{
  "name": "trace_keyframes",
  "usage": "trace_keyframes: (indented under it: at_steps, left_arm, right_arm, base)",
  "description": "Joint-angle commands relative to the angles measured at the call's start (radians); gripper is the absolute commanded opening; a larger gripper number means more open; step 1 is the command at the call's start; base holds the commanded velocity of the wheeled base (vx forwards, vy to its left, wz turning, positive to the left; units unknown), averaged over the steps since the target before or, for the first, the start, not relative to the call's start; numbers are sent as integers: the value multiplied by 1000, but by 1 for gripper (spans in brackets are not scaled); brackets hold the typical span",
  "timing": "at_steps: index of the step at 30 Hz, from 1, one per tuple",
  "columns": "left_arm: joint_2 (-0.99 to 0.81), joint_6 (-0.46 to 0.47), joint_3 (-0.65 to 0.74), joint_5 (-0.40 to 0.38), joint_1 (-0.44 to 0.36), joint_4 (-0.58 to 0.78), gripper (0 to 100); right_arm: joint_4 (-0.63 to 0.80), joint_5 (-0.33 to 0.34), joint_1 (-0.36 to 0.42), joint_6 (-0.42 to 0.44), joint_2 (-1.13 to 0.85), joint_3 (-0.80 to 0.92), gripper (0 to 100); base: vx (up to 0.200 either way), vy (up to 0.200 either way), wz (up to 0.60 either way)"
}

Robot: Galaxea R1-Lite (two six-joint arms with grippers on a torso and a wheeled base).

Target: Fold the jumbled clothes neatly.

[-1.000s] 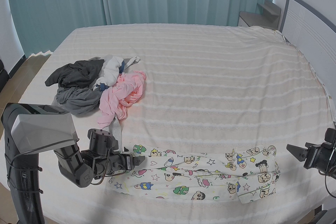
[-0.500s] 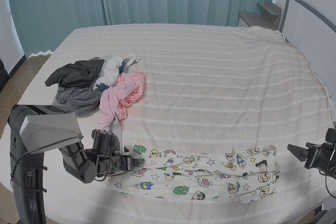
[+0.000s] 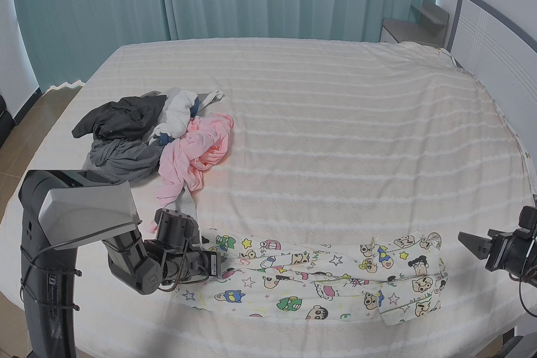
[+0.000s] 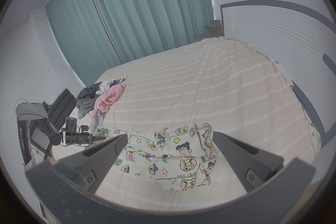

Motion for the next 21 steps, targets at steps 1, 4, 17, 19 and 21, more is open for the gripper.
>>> trace_keyframes:
  at_steps: [1,4,17,19,21]
  left_arm:
    - [4,-1,11,0,-3,-3,0]
    - [1,-2,17,0,-3,-5,0]
    - [-94,-7,80,-4,45,-5,0]
    - [-110,-5,95,-9,66,-6,0]
    - [-119,-5,105,-18,78,-6,0]
  right_arm:
    - [-1,0,0,0,7,0,100]
    - [-1,1,0,2,10,0,100]
    - [-1,3,-3,3,18,0,100]
    - [-1,6,-3,3,18,2,100]
    - [-1,10,-3,3,16,2,100]
  base:
    - [0,0,0]
    - [0,0,0]
    - [0,0,0]
    - [0,0,0]
    - [0,0,0]
